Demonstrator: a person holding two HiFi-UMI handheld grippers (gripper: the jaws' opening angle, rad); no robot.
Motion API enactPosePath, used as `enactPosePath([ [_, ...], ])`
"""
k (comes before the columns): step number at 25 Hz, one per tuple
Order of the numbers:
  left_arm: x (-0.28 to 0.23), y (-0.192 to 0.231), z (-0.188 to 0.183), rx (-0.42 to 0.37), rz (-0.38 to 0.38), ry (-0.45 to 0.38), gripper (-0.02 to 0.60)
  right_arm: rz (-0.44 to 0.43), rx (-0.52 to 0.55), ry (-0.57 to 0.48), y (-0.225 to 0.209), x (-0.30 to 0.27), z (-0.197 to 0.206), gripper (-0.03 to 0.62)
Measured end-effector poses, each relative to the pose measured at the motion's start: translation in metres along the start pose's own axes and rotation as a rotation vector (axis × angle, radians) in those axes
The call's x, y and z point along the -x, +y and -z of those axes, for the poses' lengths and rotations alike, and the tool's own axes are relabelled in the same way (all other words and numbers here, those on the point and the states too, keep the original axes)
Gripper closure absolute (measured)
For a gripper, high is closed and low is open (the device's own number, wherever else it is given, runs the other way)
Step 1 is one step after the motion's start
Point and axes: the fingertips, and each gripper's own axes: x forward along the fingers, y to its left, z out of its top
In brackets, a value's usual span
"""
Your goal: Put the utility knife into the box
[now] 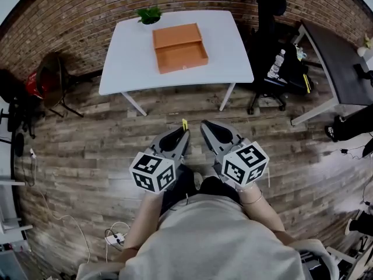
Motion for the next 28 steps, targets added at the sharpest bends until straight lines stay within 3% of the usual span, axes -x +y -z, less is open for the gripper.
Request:
enactPosePath([
  [12, -0.050, 0.054, -0.025, -0.012, 0.017, 0.019, 0.532, 0.028, -0.034, 0.016, -0.047, -0.058, -0.007, 0.595],
  [22, -0.097, 0.154, -0.083, 0.009, 0.027, 0.013, 0.532, 0.051, -0.016, 0.044, -0.099, -0.162, -0.043, 0.595],
  [28, -0.128, 0.205, -0.116, 0.007, 0.063, 0.029, 0.532, 0.118, 0.002, 0.035, -0.128, -0.216, -0.065, 0.595],
])
